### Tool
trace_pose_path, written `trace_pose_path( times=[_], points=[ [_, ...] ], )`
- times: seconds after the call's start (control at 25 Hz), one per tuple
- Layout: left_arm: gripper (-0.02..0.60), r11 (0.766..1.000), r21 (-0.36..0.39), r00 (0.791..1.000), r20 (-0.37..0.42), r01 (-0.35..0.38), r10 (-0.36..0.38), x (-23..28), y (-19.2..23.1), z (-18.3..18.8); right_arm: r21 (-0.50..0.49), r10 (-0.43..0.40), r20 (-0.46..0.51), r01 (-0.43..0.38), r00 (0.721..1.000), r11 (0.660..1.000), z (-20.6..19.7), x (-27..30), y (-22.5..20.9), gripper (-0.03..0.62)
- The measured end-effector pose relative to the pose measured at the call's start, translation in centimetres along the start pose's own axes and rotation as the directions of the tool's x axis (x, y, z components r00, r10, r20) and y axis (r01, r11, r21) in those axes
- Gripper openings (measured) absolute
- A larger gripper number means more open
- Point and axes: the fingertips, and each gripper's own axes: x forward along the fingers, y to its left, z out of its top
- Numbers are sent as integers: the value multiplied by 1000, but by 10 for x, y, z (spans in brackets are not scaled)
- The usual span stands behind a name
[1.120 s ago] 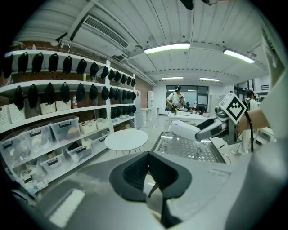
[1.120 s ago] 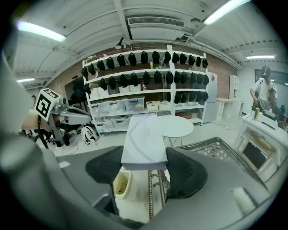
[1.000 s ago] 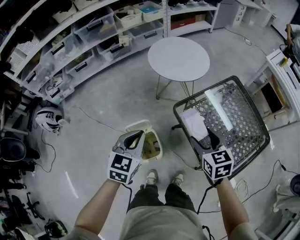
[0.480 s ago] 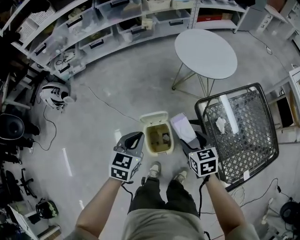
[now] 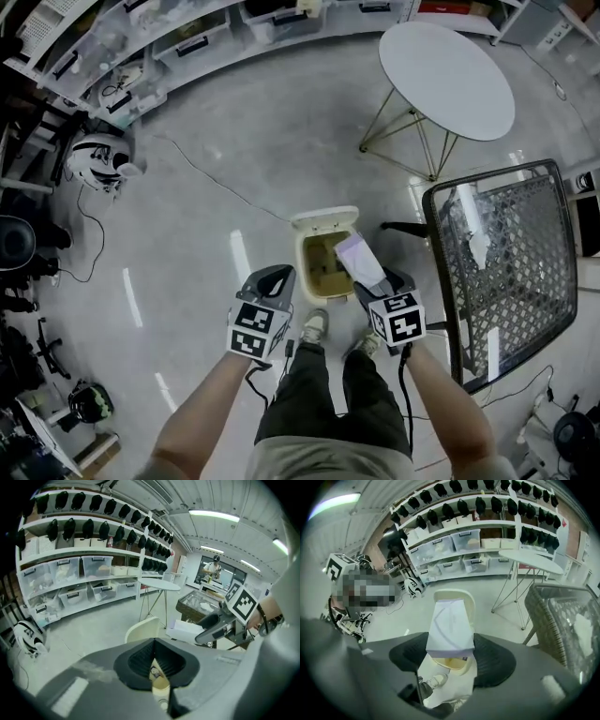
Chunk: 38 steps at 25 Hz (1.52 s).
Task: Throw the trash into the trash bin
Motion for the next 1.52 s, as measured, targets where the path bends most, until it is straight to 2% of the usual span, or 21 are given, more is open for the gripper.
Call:
trace_pose_path(
  times=[0.2,0.4,0.6,0.76,0.96,1.16,1.52],
  points=[
    [3,1000,-22,998,-59,2,-3,38,16,-49,39,18,-78,-15,997,999,-41,62,-2,305],
    [3,998,-62,994,-112,14,-21,54,25,-88,75,31,-149,-20,988,997,-73,106,3,305],
    [3,995,-94,991,-133,17,-29,73,26,-123,159,57,-168,-30,984,987,-100,141,-1,307],
    [3,996,-89,990,-137,15,-27,78,27,-135,177,62,-156,-34,986,984,-106,155,-3,327],
    [3,997,-73,991,-130,14,-23,72,25,-118,184,65,-120,-42,991,982,-84,138,-6,314],
    [2,999,-33,995,-96,7,-10,58,27,-88,167,53,-40,-46,998,985,-49,103,-5,288],
    [3,999,36,1000,24,2,-3,7,16,16,143,6,135,-26,991,989,32,-9,-12,227]
  ],
)
